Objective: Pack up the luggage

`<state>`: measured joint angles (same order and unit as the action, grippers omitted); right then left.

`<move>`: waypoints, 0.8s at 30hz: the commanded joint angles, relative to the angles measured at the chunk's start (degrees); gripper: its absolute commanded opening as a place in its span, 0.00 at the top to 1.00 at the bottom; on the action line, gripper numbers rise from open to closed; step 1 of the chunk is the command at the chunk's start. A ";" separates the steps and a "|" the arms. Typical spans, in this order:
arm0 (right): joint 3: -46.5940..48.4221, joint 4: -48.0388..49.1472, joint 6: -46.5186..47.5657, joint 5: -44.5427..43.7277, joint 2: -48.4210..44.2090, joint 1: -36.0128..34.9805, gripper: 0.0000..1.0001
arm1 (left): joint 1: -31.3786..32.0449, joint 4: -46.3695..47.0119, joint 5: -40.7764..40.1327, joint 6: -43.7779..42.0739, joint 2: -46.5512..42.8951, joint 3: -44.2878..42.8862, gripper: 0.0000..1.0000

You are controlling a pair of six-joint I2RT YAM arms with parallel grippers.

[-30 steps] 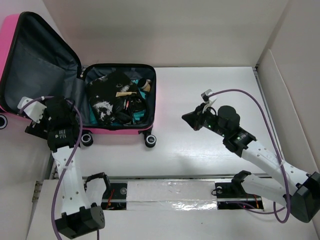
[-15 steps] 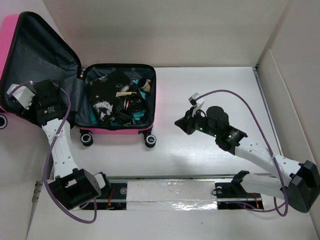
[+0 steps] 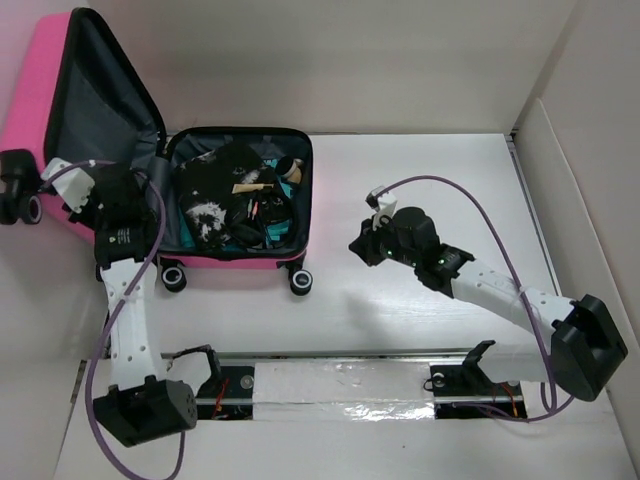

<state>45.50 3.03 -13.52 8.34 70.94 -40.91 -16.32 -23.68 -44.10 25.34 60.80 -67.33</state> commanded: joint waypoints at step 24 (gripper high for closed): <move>2.67 3.48 -2.30 0.45 8.69 5.31 0.88 | 34.16 16.03 52.77 5.42 -12.91 26.63 1.00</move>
<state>45.60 3.88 -15.35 8.21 78.50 -35.94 18.26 -12.78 -2.07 28.88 47.59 -41.28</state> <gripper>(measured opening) 0.123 0.003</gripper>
